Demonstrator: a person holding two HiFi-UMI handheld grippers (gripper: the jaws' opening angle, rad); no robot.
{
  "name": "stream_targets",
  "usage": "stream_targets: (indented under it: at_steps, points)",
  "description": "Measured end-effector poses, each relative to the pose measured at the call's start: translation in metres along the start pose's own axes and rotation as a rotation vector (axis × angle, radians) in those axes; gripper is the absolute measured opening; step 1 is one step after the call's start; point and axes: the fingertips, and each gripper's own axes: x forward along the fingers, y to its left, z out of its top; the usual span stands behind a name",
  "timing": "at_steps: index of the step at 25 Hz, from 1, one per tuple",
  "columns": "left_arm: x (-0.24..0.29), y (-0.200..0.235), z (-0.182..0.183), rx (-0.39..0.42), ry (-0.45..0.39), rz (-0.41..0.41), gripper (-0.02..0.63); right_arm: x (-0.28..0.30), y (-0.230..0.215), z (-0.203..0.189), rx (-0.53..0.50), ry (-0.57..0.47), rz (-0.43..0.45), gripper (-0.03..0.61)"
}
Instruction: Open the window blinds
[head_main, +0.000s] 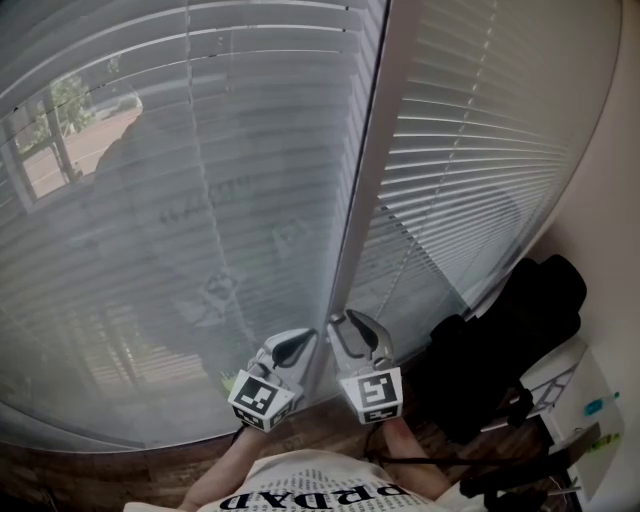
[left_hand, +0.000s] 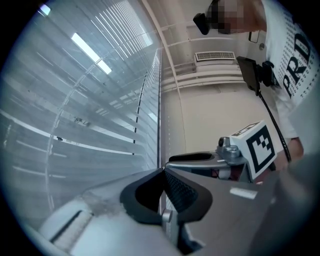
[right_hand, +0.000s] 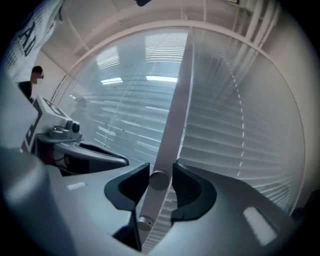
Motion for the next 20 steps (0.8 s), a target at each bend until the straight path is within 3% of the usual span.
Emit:
stream_targets:
  at_steps: [7,14,20]
  points:
    - [0.001,-0.004,-0.003,-0.003,0.008,-0.011,-0.008,0.004,0.012,-0.015,-0.422,0.096,-0.035,0.147]
    - [0.001,-0.004,-0.002,-0.004,0.009,-0.014,-0.008,0.009,0.010,-0.018,-0.493,0.105,-0.040,0.135]
    - [0.000,-0.003,-0.005,-0.012,0.013,-0.017,-0.008,0.008,0.009,-0.018,-0.422,0.081,-0.032,0.133]
